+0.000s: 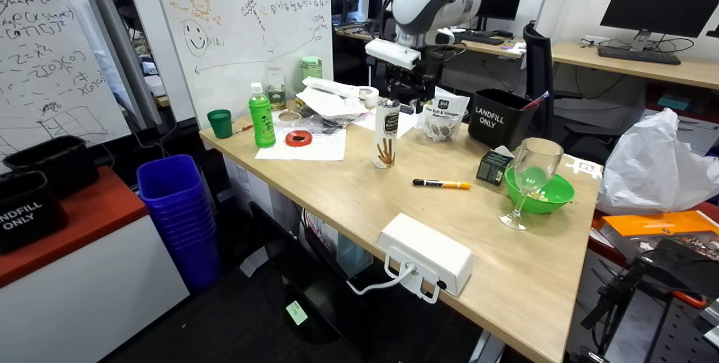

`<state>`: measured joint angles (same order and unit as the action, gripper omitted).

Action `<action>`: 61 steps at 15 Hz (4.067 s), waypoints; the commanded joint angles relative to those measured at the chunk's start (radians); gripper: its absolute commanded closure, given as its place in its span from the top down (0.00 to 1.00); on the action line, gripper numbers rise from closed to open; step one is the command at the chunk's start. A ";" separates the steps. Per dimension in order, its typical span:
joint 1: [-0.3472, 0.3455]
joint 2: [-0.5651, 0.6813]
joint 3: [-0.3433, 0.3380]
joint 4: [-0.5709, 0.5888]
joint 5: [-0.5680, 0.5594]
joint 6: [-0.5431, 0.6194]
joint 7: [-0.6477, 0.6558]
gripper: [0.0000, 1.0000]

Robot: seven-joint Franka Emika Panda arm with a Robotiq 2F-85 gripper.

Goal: Pick up the white cylindrical can and move it to the right.

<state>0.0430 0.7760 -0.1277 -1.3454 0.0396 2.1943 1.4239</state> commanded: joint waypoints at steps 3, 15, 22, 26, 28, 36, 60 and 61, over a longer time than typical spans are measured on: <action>0.011 0.076 -0.013 0.097 -0.010 -0.054 0.021 1.00; 0.008 0.150 -0.010 0.192 -0.002 -0.135 0.056 0.74; 0.003 0.157 -0.010 0.220 -0.001 -0.140 0.104 0.23; -0.002 0.151 -0.009 0.217 0.000 -0.141 0.118 0.00; -0.005 0.143 -0.005 0.206 0.006 -0.142 0.124 0.00; -0.014 0.049 0.014 0.113 0.027 -0.104 0.108 0.01; -0.010 -0.601 0.041 -0.579 -0.106 -0.174 -0.347 0.03; -0.010 -0.597 0.041 -0.577 -0.106 -0.174 -0.347 0.03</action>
<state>0.0456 0.1792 -0.0995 -1.9246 -0.0636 2.0225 1.0759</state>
